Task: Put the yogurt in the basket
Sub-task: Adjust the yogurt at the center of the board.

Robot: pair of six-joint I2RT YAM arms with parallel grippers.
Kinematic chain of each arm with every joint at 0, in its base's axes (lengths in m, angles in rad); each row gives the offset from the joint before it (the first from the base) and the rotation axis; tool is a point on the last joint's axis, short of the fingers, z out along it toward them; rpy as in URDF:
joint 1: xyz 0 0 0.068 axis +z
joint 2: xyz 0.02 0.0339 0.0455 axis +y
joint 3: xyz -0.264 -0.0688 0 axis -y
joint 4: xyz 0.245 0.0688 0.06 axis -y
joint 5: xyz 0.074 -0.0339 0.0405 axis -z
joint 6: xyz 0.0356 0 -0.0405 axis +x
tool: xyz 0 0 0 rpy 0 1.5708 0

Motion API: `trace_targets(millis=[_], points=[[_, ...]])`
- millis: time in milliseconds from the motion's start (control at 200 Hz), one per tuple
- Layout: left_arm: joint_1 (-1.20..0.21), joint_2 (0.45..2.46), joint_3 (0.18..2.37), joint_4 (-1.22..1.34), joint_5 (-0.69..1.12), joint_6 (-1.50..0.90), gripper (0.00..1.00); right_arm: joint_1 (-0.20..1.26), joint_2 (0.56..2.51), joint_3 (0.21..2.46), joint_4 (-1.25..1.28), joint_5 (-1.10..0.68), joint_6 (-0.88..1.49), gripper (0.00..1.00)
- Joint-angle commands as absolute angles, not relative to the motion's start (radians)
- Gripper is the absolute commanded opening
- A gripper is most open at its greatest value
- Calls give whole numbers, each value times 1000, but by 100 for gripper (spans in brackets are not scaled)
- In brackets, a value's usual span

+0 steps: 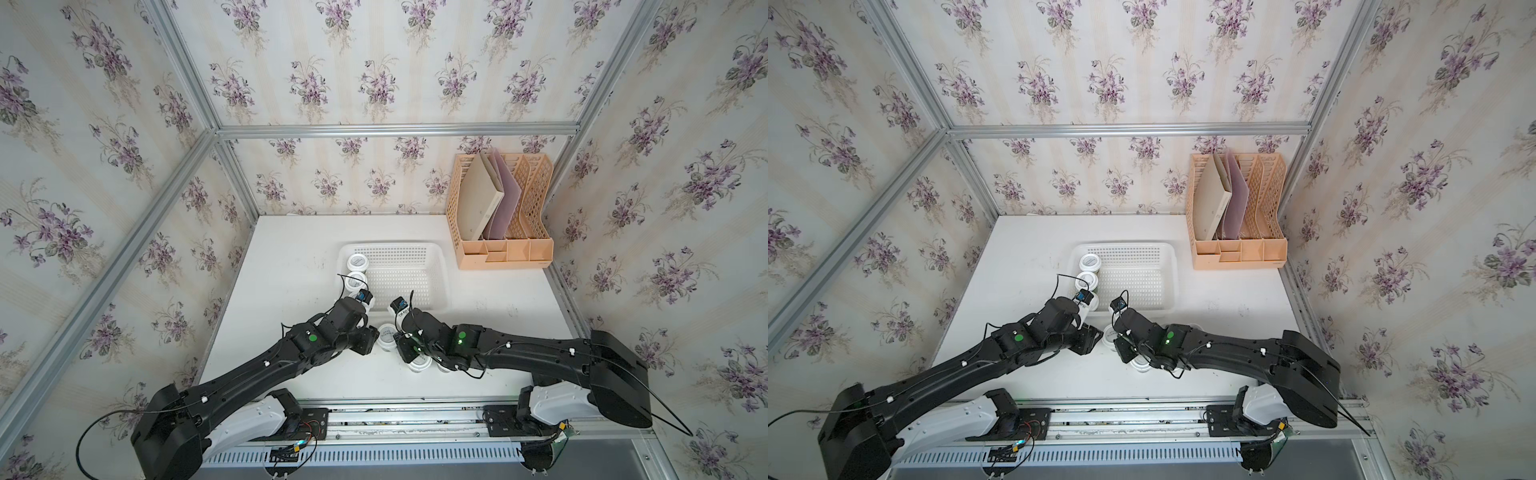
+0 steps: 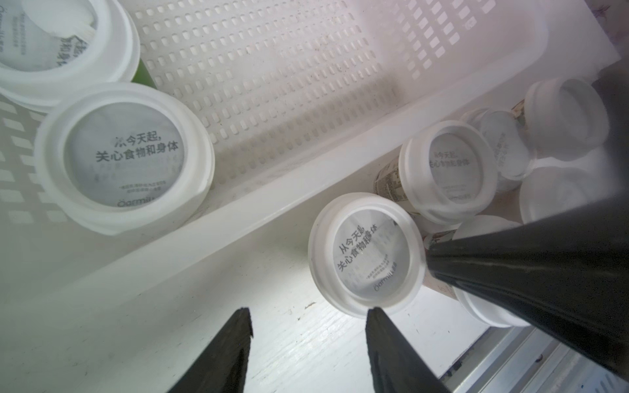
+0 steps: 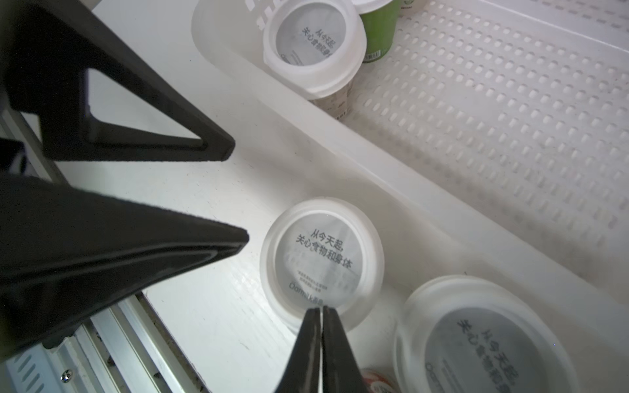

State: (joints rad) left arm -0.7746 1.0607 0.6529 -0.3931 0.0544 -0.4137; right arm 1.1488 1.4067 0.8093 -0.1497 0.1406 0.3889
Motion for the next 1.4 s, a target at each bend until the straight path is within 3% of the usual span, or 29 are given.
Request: trace_targets(millis=[0,874,1074,1394], points=[[-775,1087,673,-409,28,-427,59,1150,1396,796,-118,146,391,11],[-761,1186,709,-434,51,-425,58,1150,1370,775,-103,133,394,9],[-760,1193,712,-432,54,-423,59,1150,1307,738,-34,127,390,14],[-759,1201,715,-433,58,-422,59,1152,1408,724,66,139,385,10]])
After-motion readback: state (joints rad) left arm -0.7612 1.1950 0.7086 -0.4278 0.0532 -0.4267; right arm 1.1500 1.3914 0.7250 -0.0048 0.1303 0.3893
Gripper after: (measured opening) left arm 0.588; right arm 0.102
